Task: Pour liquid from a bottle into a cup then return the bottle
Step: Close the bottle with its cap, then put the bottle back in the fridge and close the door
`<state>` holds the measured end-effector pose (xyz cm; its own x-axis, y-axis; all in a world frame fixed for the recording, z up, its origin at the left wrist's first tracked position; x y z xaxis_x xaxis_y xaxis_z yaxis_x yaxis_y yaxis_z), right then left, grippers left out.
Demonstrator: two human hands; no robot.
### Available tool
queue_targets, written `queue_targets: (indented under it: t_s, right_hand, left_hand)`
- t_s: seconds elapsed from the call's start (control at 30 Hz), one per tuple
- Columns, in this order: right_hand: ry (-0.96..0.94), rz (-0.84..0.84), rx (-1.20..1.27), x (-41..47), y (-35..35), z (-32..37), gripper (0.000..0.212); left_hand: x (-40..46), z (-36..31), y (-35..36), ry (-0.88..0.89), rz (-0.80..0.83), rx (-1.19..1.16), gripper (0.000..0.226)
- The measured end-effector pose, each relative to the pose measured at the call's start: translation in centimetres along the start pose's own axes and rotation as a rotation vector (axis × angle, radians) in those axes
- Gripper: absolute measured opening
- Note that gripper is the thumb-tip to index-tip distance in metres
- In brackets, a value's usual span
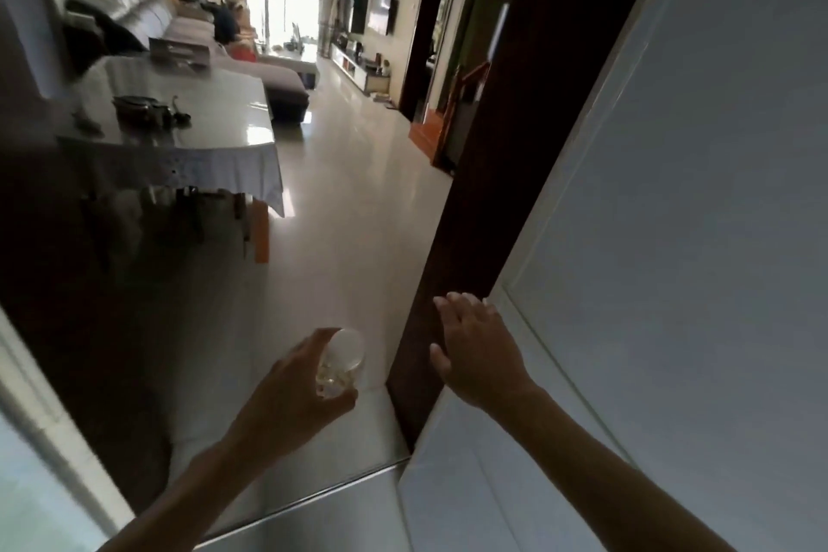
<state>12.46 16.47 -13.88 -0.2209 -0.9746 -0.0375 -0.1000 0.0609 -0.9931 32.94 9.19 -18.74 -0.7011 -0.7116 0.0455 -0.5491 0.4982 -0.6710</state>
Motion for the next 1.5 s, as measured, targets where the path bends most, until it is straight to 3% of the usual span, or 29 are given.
queue_targets:
  t_s: [0.33, 0.47, 0.67, 0.9, 1.13, 1.23, 1.37, 1.5]
  right_hand:
    - [0.299, -0.127, -0.529, 14.7, -17.2, -12.8, 0.072]
    - [0.445, -0.157, -0.729, 16.5, -22.8, -17.1, 0.068]
    - [0.49, -0.178, -0.997, 15.2, -26.1, -20.5, 0.068]
    - [0.593, -0.105, -1.004, 15.5, -26.0, -21.7, 0.061]
    - [0.735, -0.048, -1.002, 16.7, -25.5, -21.8, 0.058]
    - [0.809, -0.042, -0.996, 16.5, -25.6, -21.3, 0.053]
    - [0.956, 0.026, -0.967, 16.8, -25.2, -20.6, 0.044]
    - [1.103, 0.15, -0.943, 18.2, -25.0, -20.0, 0.037]
  left_hand:
    - [21.1, -11.4, -7.7, 0.403, 0.069, -0.082, 0.051]
    - [29.0, -17.7, -9.0, 0.503, 0.127, -0.128, 0.052]
    - [36.6, -26.5, -8.8, 0.683, 0.192, -0.173, 0.047]
    - [40.7, -31.0, -6.2, 0.78, 0.241, -0.175, 0.054]
    - [43.9, -31.9, -4.9, 0.893, 0.398, -0.173, 0.063]
    - [44.3, -32.3, -4.7, 0.994, 0.423, -0.162, 0.059]
    - [44.1, -31.7, -4.2, 1.19, 0.438, -0.075, 0.038]
    - [46.4, -29.6, -3.4, 1.217, 0.524, -0.018, 0.048]
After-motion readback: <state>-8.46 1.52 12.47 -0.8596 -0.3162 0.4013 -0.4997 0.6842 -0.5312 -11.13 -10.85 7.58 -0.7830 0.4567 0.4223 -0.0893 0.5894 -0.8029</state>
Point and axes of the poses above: each hand's wrist, its own x-axis towards the middle knuckle, its own y-axis out of the palm, z = x × y, the point moved 6 cm from there along x, towards the middle knuckle, and after that the axes turned 12 degrees about z, right-handed, at the moved point
